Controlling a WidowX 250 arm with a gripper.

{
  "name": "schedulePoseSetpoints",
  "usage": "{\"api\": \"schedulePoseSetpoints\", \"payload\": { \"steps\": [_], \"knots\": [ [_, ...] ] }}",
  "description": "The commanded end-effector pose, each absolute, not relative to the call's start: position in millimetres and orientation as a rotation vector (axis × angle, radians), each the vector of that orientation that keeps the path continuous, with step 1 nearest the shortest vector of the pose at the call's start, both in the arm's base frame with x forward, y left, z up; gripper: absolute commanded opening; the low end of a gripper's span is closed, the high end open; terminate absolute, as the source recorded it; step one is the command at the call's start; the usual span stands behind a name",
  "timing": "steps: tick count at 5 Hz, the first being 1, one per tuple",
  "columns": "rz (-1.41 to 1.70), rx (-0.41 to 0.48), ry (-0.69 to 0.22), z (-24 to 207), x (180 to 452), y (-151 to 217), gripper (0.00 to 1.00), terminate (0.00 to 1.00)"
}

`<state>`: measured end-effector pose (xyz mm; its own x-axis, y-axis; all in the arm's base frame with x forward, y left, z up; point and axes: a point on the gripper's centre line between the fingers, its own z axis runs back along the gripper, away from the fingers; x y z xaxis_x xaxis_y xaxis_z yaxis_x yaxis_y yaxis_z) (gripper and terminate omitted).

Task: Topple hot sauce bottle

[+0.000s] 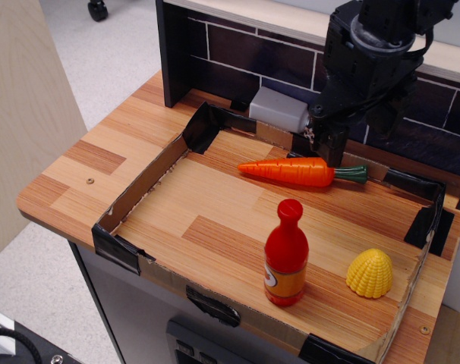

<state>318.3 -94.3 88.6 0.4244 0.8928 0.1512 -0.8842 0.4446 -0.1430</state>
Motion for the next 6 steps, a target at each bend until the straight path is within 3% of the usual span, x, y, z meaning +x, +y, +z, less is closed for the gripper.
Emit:
{"api": "schedulePoseSetpoints", "payload": {
  "steps": [1, 4, 6],
  "knots": [
    [1.112, -0.044, -0.217, 88.6, 318.3, -94.3, 1.0, 0.0],
    [0.638, -0.007, -0.259, 122.7, 305.6, -41.9, 1.0, 0.0],
    [0.49, -0.033, -0.156, 121.5, 271.6, -56.0, 1.0, 0.0]
  ]
}}
